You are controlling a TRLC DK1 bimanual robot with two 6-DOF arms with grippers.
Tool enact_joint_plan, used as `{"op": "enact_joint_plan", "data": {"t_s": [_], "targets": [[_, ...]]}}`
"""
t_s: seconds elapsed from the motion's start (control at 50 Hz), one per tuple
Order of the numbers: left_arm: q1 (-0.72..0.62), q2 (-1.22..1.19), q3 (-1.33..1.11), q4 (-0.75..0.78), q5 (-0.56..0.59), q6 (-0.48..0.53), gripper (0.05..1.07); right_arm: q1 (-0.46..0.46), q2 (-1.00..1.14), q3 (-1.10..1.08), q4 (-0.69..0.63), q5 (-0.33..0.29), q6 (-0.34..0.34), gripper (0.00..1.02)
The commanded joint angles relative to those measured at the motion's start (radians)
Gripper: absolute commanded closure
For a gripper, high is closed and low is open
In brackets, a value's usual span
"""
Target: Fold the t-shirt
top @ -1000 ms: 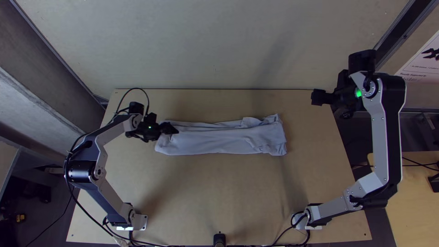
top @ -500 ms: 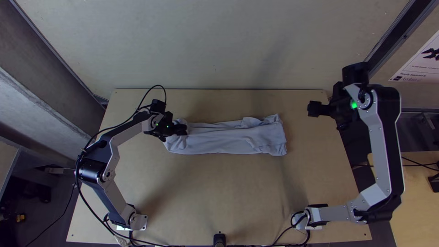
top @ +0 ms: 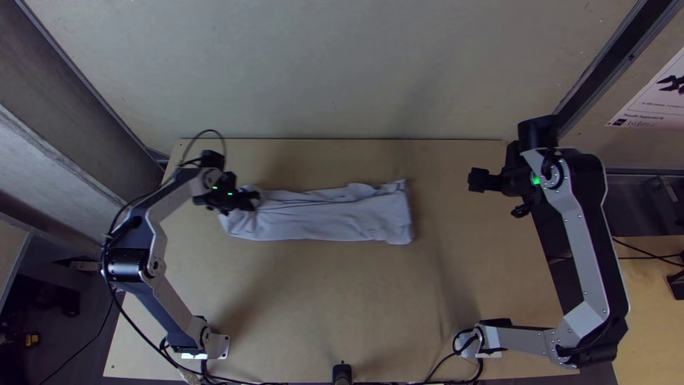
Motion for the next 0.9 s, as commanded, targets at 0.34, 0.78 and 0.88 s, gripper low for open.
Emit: {"op": "enact_joint_plan", "data": {"t_s": [0.34,0.78,0.88], "targets": [[0.306,-0.028,0.296,-0.259,-0.195,0.333,1.04,0.058,-0.021,-0.047,0.056,0.009,0.078,0.04],[0.11,-0.178,0.39,-0.414,-0.421,0.384,1.05,0.044,-0.079,-0.129,0.062,0.011,0.101,0.04],[0.025,-0.197,0.396,-0.44,-0.457,0.351,1.04,0.038,-0.096,-0.144,0.064,0.011,0.099,0.04]]}}
